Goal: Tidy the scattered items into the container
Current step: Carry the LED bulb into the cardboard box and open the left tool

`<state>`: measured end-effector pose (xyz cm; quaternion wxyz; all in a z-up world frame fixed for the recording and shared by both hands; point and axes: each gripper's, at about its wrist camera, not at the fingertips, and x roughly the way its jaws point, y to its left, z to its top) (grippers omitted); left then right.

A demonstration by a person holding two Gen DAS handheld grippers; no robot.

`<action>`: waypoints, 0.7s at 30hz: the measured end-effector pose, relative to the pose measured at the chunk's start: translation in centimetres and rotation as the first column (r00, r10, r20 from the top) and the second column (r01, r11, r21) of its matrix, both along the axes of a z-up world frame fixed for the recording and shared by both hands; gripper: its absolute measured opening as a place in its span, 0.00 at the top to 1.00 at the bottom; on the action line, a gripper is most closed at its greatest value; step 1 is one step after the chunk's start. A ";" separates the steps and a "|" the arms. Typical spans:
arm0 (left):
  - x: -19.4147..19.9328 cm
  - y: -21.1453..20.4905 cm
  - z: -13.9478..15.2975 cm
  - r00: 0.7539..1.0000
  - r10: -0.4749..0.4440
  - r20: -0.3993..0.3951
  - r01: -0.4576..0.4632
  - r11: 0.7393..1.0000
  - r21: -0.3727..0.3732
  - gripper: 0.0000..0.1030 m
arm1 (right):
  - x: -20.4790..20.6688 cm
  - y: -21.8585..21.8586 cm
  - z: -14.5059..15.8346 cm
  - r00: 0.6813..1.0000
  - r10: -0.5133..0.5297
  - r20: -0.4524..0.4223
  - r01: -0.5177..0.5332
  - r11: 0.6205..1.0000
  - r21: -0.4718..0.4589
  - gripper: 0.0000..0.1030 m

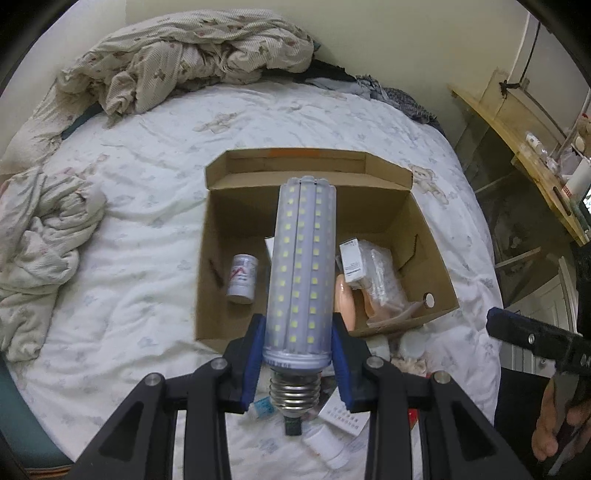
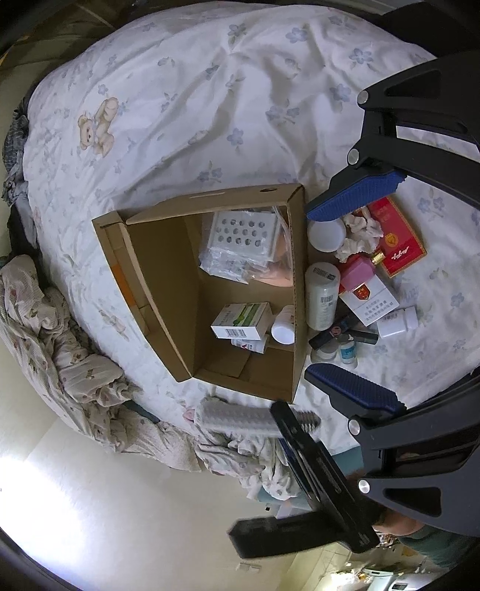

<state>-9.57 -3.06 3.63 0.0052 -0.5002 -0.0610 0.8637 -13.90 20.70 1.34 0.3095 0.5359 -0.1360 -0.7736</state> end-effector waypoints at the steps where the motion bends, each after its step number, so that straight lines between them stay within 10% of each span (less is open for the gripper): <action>1: -0.5 0.2 -0.3 1.000 -0.001 0.006 0.001 1.000 -0.002 0.67 | 0.0 0.0 0.0 1.000 0.001 0.001 -0.001 1.000 -0.002 0.20; 21: -10.9 3.9 -7.8 0.985 0.060 0.163 -0.059 0.998 -0.008 0.67 | -3.1 2.6 0.9 0.990 -0.118 0.076 0.125 0.987 -0.098 0.15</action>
